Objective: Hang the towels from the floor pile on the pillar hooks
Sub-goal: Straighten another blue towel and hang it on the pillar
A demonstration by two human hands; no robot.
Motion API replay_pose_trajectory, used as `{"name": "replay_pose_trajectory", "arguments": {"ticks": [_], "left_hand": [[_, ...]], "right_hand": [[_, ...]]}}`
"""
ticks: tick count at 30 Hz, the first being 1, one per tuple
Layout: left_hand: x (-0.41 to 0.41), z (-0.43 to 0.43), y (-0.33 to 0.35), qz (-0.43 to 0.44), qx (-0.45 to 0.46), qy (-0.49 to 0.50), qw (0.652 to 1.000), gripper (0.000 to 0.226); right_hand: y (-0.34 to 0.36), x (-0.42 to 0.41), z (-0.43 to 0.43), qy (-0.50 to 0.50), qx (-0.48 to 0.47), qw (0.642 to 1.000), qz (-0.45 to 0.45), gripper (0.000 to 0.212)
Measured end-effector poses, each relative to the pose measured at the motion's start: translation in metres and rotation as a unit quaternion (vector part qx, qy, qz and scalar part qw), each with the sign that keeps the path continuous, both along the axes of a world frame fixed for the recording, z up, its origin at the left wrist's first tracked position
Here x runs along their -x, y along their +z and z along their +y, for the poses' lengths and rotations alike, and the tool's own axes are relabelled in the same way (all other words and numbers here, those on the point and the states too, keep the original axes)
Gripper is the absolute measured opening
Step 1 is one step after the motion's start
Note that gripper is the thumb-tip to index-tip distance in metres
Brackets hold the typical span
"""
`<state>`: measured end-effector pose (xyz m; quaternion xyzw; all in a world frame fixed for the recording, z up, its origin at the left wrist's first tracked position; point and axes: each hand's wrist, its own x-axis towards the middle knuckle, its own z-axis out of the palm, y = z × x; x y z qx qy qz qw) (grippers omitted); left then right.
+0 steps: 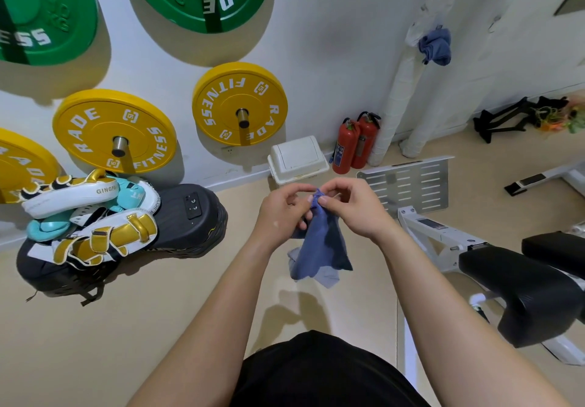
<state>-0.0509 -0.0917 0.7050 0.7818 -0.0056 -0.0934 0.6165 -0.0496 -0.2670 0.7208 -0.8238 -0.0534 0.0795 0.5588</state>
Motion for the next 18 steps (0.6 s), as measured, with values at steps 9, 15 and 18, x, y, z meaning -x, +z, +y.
{"name": "replay_pose_trajectory", "arguments": {"ticks": [9, 15, 18], "left_hand": [[-0.016, 0.006, -0.001, -0.066, -0.077, -0.043, 0.994, 0.015], [-0.015, 0.019, -0.018, -0.025, -0.134, -0.066, 0.988, 0.016], [-0.01, 0.033, -0.032, -0.006, -0.185, -0.055, 0.981, 0.024]], "right_hand": [[0.041, -0.02, -0.005, 0.051, 0.076, 0.994, -0.063, 0.016], [0.077, -0.042, -0.016, 0.031, 0.1, 0.988, -0.114, 0.021], [0.089, -0.053, -0.023, 0.013, 0.094, 0.987, -0.127, 0.021]]}}
